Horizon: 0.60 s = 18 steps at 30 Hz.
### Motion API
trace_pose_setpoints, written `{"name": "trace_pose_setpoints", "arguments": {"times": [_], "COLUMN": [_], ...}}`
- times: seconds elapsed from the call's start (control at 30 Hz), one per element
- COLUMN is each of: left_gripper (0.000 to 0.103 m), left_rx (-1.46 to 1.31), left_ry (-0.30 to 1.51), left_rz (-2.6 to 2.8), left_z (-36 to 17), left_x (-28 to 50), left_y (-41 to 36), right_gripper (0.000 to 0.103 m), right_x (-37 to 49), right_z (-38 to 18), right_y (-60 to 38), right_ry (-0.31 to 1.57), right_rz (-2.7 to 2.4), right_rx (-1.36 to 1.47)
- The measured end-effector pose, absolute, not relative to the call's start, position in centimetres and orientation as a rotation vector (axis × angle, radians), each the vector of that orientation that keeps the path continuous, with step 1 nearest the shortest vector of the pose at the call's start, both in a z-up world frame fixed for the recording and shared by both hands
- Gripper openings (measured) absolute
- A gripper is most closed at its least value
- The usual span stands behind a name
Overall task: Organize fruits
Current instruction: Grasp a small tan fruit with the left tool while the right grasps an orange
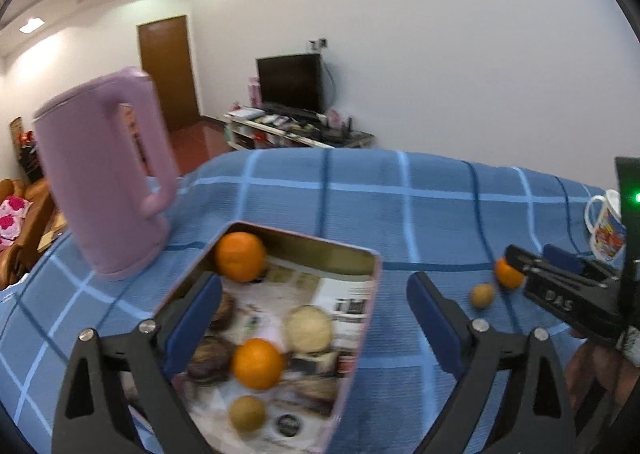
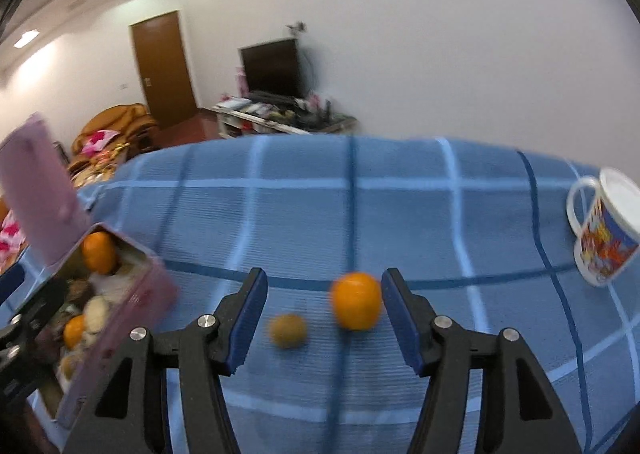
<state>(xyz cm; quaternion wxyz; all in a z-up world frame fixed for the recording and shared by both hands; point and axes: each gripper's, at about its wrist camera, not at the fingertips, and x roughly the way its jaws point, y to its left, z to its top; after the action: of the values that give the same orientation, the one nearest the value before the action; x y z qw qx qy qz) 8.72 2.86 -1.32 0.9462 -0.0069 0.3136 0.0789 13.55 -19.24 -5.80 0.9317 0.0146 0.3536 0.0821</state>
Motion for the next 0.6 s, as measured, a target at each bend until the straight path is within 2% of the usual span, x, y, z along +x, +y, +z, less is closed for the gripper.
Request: {"name": "trace_pose_setpoints", "arguments": {"times": [0.23, 0.3, 0.33, 0.53, 0.6], "left_gripper": [0.096, 0.096, 0.096, 0.094, 0.09], "left_rx": [0.012, 0.019, 0.02, 0.027, 0.019], "left_ry": [0.722, 0.731, 0.732, 0.758, 0.772], "left_rz": [0.12, 0.113, 0.108, 0.059, 0.007], "left_z": [-2.7, -2.9, -3.0, -3.7, -4.2], "left_x": [11.3, 11.7, 11.9, 13.2, 13.7], "left_y": [-0.1, -0.7, -1.1, -3.5, -4.5], "right_gripper": [0.06, 0.049, 0.038, 0.038, 0.038], "right_x": [15.5, 16.1, 16.3, 15.3, 14.6], "right_z": [-8.2, -9.0, -9.1, -8.6, -8.4], "right_y": [-20.1, -20.4, -20.6, -22.4, -24.0], "right_ry": [0.806, 0.857, 0.861, 0.874, 0.868], "right_rz": [0.186, 0.207, 0.208, 0.174, 0.14], "right_rx": [0.069, 0.097, 0.115, 0.137, 0.178]}}
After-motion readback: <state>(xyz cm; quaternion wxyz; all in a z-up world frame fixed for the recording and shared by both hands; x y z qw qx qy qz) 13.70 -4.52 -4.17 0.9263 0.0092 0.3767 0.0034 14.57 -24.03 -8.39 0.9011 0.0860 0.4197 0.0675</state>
